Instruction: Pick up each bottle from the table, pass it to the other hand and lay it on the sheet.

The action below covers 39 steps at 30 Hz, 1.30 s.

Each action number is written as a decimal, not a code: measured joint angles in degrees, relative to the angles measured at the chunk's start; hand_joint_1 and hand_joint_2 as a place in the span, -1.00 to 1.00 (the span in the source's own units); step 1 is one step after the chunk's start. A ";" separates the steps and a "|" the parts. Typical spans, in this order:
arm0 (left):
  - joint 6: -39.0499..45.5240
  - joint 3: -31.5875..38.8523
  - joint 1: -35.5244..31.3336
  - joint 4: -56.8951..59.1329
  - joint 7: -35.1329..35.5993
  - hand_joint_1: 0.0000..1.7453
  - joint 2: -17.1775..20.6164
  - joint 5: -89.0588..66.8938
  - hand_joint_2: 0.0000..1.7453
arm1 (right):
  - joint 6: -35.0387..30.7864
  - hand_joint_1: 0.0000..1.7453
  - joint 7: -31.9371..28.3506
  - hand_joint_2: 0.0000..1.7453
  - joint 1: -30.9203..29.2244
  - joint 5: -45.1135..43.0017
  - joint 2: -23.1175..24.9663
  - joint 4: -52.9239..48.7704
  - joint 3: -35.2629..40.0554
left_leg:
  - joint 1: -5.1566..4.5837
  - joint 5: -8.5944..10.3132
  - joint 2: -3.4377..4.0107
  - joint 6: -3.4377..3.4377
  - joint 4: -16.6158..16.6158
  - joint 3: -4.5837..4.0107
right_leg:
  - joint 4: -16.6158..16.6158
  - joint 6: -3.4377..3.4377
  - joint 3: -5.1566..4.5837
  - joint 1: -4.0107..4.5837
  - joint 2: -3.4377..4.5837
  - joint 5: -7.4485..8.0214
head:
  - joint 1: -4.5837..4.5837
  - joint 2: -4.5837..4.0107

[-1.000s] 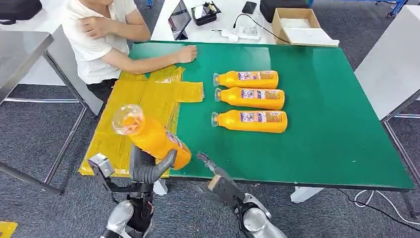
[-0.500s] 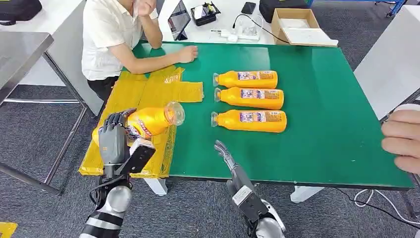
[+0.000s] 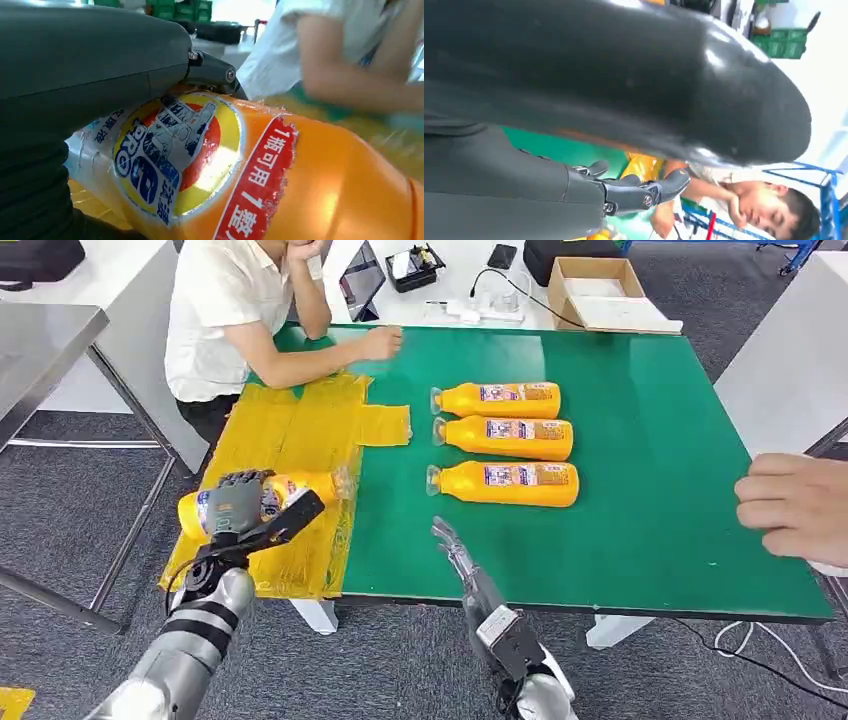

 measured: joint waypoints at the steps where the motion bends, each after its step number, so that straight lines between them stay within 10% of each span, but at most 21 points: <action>1: -0.48 0.00 -1.30 2.66 0.80 1.00 0.19 -0.47 1.00 | 0.09 -1.00 0.02 -1.00 -0.16 0.07 0.00 0.17 -0.02 | 0.00 0.01 -0.02 0.00 0.00 -0.02 | 0.00 0.00 0.00 0.00 -0.01 0.00 | 0.00 0.02; 16: -4.66 0.26 -8.51 15.95 2.53 1.00 0.46 -1.15 1.00 | 0.02 -1.00 0.41 -1.00 -1.12 0.46 0.52 1.90 0.04 | -0.02 0.01 -0.06 0.00 0.00 -0.03 | -0.02 0.00 0.03 -0.01 -0.03 0.00 | 0.02 0.02; 17: -5.17 0.39 -8.67 16.38 2.23 -0.42 0.46 -0.77 1.00 | -0.48 -1.00 0.33 -1.00 -1.16 0.37 0.57 2.07 0.04 | -0.01 0.02 -0.06 0.00 0.00 -0.02 | -0.02 0.00 0.04 -0.01 -0.03 0.00 | 0.00 0.00; 19: -6.21 0.46 -8.85 17.15 1.13 -1.00 0.50 -0.39 1.00 | -1.53 -1.00 0.35 -1.00 -1.34 0.39 0.77 2.51 0.00 | -0.01 0.02 -0.07 0.00 0.00 0.02 | -0.02 0.00 0.08 -0.01 -0.03 0.00 | 0.00 0.02; 39: -30.76 7.56 -12.28 21.47 -17.15 -1.00 1.79 17.87 1.00 | -4.04 -1.00 -1.94 -1.00 -4.79 -0.22 2.01 11.38 0.00 | -0.04 0.04 -0.23 0.00 -0.03 0.61 | -0.04 -0.01 0.73 -0.04 -0.22 -0.01 | 0.02 0.00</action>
